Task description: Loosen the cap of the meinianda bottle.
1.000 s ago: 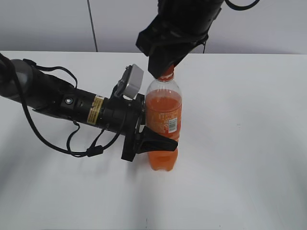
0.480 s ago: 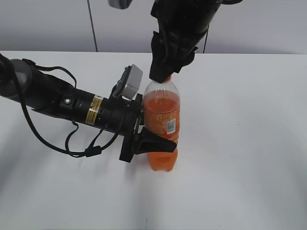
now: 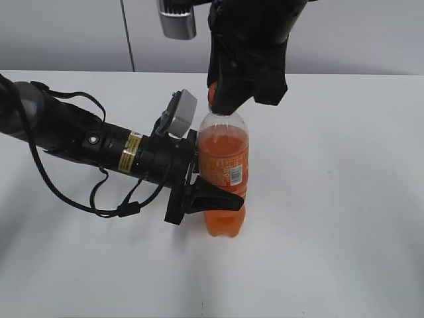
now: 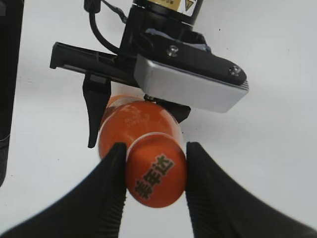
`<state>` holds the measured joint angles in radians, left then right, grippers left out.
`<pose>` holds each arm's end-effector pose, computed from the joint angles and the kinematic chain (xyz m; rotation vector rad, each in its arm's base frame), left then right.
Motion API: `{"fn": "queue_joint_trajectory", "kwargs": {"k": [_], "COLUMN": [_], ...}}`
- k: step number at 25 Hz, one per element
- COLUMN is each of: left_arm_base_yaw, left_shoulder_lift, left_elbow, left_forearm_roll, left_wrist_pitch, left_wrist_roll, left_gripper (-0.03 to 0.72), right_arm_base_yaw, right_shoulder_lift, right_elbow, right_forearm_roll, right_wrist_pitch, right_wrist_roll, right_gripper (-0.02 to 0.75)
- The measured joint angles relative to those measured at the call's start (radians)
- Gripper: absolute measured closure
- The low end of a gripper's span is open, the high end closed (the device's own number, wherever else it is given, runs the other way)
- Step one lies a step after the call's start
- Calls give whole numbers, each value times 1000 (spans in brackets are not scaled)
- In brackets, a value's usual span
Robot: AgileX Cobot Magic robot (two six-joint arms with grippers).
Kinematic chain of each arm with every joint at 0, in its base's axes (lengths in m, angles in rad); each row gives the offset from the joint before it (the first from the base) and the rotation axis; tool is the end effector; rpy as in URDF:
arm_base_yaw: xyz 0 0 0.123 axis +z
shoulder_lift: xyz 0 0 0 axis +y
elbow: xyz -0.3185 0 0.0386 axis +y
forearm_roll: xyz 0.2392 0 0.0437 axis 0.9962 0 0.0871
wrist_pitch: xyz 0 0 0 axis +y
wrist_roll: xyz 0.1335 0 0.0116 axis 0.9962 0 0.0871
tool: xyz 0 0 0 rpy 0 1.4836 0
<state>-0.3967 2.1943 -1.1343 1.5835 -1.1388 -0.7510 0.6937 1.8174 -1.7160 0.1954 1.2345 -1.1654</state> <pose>0.3244 -0.2678 0.1244 1.5433 1.4724 -1.1692 0.2918 0.2746 0.3170 -2.1986 1.7013 0.1587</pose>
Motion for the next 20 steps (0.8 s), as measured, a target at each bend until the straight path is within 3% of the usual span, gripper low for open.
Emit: {"fn": "queue_joint_trajectory", "kwargs": {"k": [20], "left_arm_base_yaw": [-1], "left_shoulder_lift": [0], "left_elbow": [0], "left_forearm_roll": [7], "left_wrist_pitch": [-5], "left_wrist_roll": [-4], "left_gripper": [276], "right_arm_base_yaw": [1], "right_shoulder_lift": [-24], "right_elbow": [0], "right_forearm_roll": [11], "right_wrist_pitch": [-2], "right_wrist_roll": [-20], "right_gripper": [465]}}
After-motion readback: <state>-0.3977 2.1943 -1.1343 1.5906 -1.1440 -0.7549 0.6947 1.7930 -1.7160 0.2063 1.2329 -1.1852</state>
